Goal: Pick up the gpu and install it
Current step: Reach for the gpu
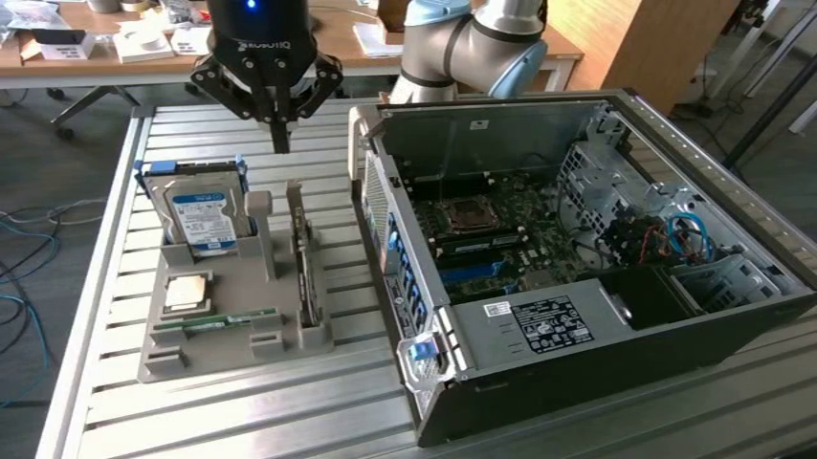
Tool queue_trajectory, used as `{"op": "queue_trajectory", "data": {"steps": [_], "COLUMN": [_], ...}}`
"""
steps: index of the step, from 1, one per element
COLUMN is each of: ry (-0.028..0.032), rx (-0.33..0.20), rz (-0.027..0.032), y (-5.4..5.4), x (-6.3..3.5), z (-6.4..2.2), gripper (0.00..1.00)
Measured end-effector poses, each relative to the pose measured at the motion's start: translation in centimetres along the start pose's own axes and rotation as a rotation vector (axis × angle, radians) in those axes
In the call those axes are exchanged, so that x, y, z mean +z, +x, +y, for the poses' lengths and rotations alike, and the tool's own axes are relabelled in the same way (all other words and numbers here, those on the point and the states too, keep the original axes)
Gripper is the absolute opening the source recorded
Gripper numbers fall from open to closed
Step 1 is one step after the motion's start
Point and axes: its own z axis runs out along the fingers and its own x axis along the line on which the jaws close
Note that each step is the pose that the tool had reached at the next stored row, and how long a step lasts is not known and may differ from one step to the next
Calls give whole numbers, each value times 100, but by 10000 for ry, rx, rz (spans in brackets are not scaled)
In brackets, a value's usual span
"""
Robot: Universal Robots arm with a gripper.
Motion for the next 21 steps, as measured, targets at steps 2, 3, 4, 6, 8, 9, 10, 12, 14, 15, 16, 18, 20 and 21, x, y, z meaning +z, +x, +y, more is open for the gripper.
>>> {"op": "queue_trajectory", "data": {"steps": [2, 3, 4, 6, 8, 9, 10, 12, 14, 15, 16, 18, 20, 21], "ry": [1, 0, 1, 4, 9, 9, 11, 17, 22, 24, 26, 26, 27, 27], "rx": [1, 1, 1, 3, 4, 6, 6, 6, 8, 9, 10, 9, 10, 10], "rz": [0, 0, 1, 28, 67, 78, 88, 124, 159, 176, 188, 197, 200, 200], "y": [1, 1, 1, -4, -11, -12, -14, -23, -31, -32, -33, -34, -37, -38], "x": [-1, 0, 0, 0, 0, 1, 1, 0, 0, 0, 0, 0, -1, -1], "z": [0, 0, 0, 1, 1, 2, 2, 3, 3, 2, -1, -8, -27, -37], "gripper": [11, 11, 11, 11, 11, 11, 11, 11, 11, 11, 11, 11, 11, 11]}}
